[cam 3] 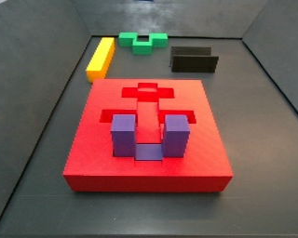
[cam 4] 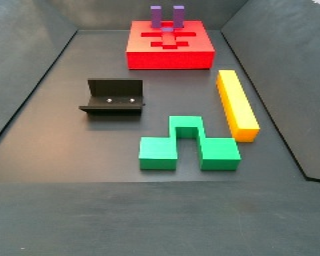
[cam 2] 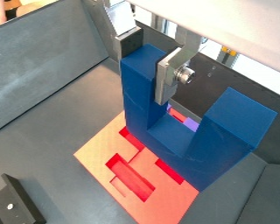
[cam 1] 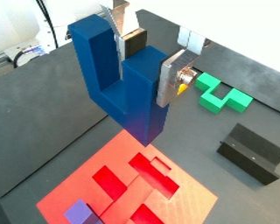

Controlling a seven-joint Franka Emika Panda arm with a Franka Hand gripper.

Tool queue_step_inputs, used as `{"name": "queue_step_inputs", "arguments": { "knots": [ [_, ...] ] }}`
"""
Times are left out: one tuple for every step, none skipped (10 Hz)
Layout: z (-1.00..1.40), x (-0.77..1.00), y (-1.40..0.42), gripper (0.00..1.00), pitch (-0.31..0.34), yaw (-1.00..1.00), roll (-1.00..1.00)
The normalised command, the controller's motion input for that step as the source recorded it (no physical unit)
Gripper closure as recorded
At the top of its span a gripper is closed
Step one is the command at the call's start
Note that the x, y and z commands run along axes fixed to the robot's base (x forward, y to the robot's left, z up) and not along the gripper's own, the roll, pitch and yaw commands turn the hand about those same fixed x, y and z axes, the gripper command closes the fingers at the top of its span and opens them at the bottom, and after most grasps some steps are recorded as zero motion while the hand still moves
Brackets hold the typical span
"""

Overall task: Pick up the blue object. Move up. Move to above the board. Insert the blue object.
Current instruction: Insert the blue object.

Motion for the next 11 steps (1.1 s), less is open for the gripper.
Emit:
{"name": "queue_step_inputs", "arguments": {
  "knots": [
    [-0.03,0.05,-0.02,1.0,0.0,0.0,0.0],
    [-0.24,0.31,-0.1,1.0,-0.01,0.0,0.0],
    [-0.31,0.67,-0.18,1.0,-0.001,-0.02,0.02],
    [-0.28,0.8,-0.09,1.0,0.0,0.0,0.06],
    [-0.21,0.74,0.0,1.0,0.0,0.0,0.07],
    [-0.09,0.57,0.0,1.0,0.0,0.11,0.14],
    [-0.07,0.6,0.0,1.0,0.0,0.11,0.21],
    [-0.09,0.79,-0.05,1.0,0.0,0.06,0.22],
    [-0.21,0.88,-0.02,1.0,0.0,0.03,0.13],
    [-0.33,0.89,0.0,1.0,0.0,0.06,0.07],
    [-0.49,0.63,0.0,1.0,-0.019,0.09,0.02]
  ]
}}
